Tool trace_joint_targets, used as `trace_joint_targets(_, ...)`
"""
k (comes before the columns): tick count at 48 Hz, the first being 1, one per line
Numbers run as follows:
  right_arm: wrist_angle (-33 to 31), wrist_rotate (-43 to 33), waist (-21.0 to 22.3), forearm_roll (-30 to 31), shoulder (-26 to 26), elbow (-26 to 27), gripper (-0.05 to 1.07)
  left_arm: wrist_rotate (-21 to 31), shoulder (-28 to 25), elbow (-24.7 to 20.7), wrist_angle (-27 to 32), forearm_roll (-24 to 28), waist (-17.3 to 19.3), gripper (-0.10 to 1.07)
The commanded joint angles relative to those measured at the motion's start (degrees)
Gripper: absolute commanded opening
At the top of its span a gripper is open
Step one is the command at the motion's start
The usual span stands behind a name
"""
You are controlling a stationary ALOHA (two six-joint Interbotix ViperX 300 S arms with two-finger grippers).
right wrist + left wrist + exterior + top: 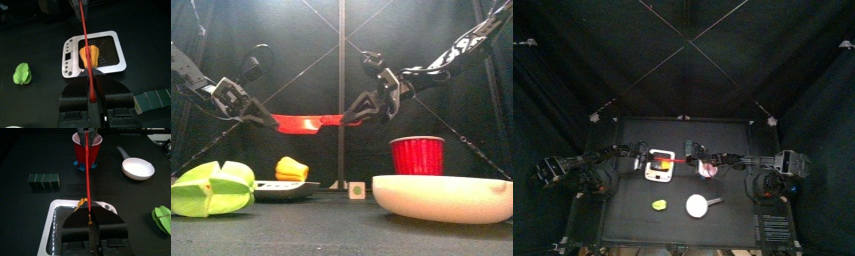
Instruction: Cut squash
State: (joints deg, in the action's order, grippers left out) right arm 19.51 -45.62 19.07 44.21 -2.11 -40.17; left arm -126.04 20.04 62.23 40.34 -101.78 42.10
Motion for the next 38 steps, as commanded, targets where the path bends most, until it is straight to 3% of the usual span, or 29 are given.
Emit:
trace_joint_targets(1, -1.0, -0.2, 0.0, -0.2, 0.9, 1.8, 0.22, -0.1, -0.8, -0.5, -0.8, -0.3, -0.3, 0.28)
trace_joint_targets(23, -6.5, -0.4, 0.1, -0.2, 5.6, 5.1, 0.22, -0.1, -8.3, -2.1, -3.0, -1.1, -0.5, 0.28)
trace_joint_targets(38, -6.6, -0.4, -0.1, -0.2, 5.1, 5.1, 0.22, -0.1, -6.5, -1.5, -2.7, -1.1, -0.6, 0.28)
